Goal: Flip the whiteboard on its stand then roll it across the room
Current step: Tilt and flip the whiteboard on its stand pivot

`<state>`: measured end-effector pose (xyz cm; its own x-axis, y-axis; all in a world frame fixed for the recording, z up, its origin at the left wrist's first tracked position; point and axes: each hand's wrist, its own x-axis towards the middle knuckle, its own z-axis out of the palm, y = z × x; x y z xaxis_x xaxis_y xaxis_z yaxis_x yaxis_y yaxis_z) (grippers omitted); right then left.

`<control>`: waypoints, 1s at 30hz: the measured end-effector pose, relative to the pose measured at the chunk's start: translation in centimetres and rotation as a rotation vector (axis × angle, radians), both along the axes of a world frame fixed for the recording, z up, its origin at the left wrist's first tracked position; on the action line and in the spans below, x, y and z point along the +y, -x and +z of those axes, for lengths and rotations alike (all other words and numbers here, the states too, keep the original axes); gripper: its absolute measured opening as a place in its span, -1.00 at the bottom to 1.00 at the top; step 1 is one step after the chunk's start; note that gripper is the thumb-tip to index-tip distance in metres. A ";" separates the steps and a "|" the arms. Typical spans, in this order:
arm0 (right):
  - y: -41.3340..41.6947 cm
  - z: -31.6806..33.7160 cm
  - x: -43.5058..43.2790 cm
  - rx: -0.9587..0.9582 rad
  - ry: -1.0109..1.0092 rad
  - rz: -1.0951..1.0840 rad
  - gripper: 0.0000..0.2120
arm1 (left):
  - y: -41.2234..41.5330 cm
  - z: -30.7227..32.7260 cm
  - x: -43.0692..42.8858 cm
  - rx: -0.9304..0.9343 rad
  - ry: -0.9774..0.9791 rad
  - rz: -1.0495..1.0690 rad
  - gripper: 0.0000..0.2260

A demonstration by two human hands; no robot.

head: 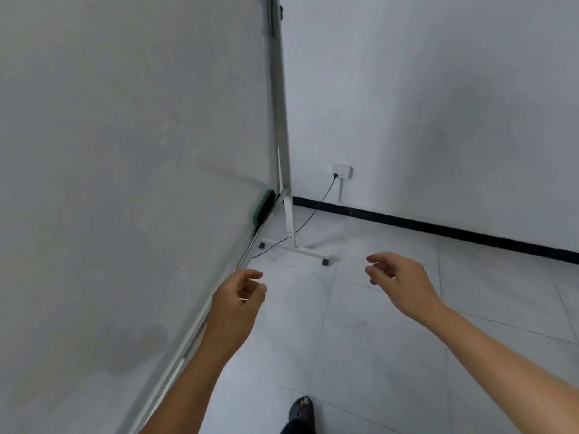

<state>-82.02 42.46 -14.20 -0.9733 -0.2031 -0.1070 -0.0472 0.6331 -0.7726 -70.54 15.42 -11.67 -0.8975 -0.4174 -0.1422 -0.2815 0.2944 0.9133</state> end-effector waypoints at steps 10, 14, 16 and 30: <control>17.5 1.0 2.2 -0.020 0.058 -0.078 -0.85 | 21.0 2.1 1.6 0.049 0.085 -0.098 -0.84; 27.6 0.5 2.2 -0.009 0.048 0.016 -0.87 | 29.0 2.2 2.4 0.104 0.154 0.014 -0.87; 32.9 0.9 1.8 -0.010 0.056 0.071 -0.88 | 32.9 2.9 2.7 0.128 0.180 0.088 -0.88; 60.5 7.1 -20.1 0.012 0.104 0.725 -0.41 | 50.2 10.3 -3.5 0.331 0.475 0.506 -0.81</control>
